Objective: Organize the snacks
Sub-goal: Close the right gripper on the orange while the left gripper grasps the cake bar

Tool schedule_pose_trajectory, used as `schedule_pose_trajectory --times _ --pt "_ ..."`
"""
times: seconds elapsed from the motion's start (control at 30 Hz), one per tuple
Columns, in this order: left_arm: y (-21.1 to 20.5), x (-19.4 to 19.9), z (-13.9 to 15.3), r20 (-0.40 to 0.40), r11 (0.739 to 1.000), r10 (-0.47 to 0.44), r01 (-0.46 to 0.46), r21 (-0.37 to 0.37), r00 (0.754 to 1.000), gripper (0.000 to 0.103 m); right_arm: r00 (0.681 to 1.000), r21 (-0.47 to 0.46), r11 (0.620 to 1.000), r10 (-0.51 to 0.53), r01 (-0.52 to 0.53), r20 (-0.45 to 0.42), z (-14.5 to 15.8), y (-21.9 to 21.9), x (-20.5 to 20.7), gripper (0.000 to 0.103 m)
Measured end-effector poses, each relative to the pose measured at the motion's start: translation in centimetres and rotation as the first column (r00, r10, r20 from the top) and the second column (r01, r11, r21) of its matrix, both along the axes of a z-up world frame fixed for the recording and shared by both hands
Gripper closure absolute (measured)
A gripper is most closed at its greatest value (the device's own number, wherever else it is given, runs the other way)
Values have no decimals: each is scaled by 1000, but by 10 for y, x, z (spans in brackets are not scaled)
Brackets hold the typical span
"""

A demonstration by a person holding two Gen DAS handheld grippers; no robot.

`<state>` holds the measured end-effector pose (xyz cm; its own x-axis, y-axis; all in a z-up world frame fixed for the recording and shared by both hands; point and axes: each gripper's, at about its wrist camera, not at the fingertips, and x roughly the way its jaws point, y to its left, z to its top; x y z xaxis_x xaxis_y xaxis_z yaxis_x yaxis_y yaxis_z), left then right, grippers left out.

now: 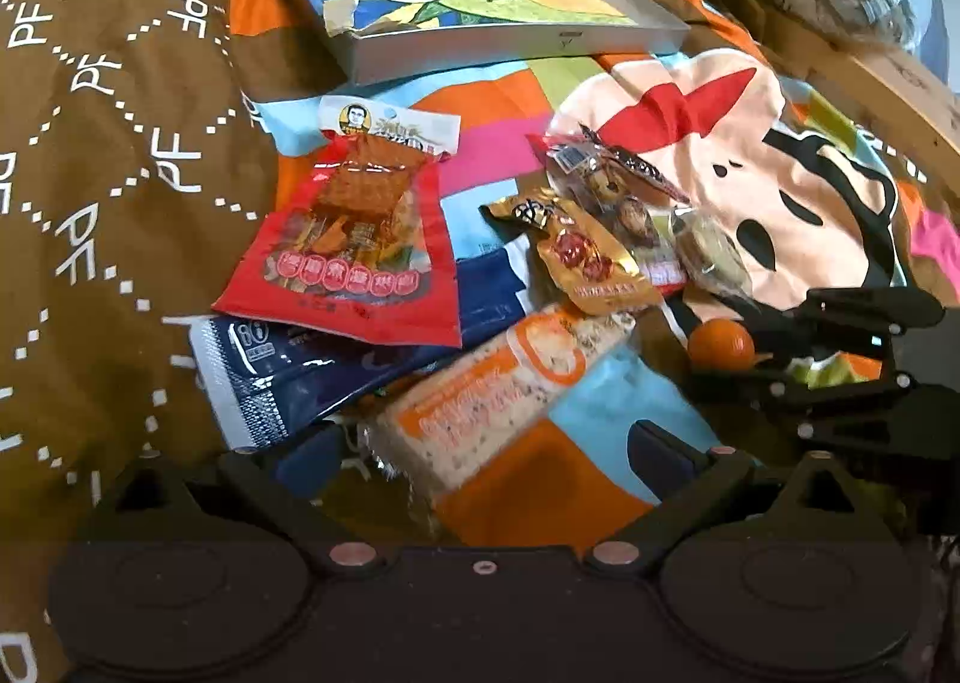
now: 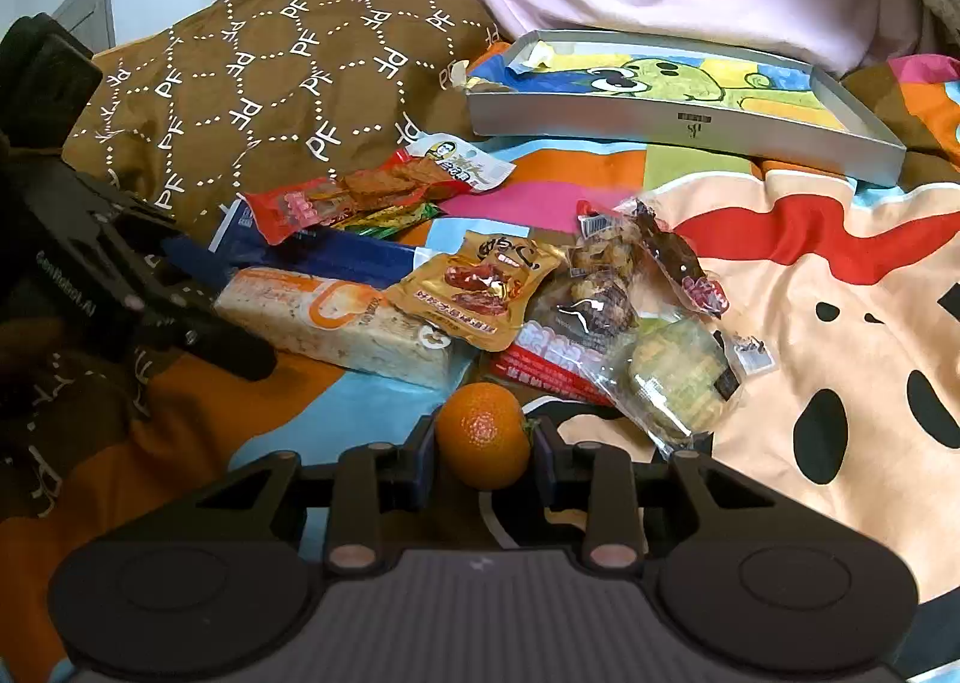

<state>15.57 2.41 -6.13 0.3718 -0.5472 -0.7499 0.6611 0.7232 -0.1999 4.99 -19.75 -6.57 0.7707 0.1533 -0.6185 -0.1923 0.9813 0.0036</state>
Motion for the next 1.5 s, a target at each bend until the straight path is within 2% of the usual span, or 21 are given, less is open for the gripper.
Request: schedule_pose_trajectory --times 0.2,0.3,0.47,0.6,0.8,0.9,1.1,1.27,1.33,1.5 --pt "-13 1 -8 -4 996 -89 89 19 996 6 1000 -4 1000 -4 4 -1 0 1 -1 66" --pt "-14 -4 -6 -21 992 -128 128 6 992 9 1000 5 1000 -13 13 -5 1 0 -4 66" --pt "-18 -21 1 -72 972 -236 234 -30 969 12 1000 8 1000 -24 24 -8 1 -4 -8 66" --pt "-28 -34 0 -26 957 -289 289 15 957 12 1000 0 1000 -28 28 -12 0 -6 -12 66" --pt "-39 -15 -10 -21 976 -214 215 30 977 12 999 -1 999 -35 35 -23 -4 -8 -14 66" --pt "-49 -5 -14 -7 980 -187 187 65 982 12 999 -2 999 -35 35 -27 -5 -8 -12 65" --pt "-61 -6 -17 25 971 -211 207 118 977 13 999 -19 999 -27 26 -27 -7 -4 -7 62" --pt "-64 -8 -16 34 974 -186 180 134 982 26 999 -32 999 -16 15 -39 -9 -3 -2 59" --pt "-65 -12 -15 33 974 -187 182 134 982 38 999 -41 999 -15 13 -42 -9 -1 -2 59" --pt "-72 -20 -13 25 973 -187 182 141 982 58 999 -65 998 -13 11 -42 -10 3 -5 59"
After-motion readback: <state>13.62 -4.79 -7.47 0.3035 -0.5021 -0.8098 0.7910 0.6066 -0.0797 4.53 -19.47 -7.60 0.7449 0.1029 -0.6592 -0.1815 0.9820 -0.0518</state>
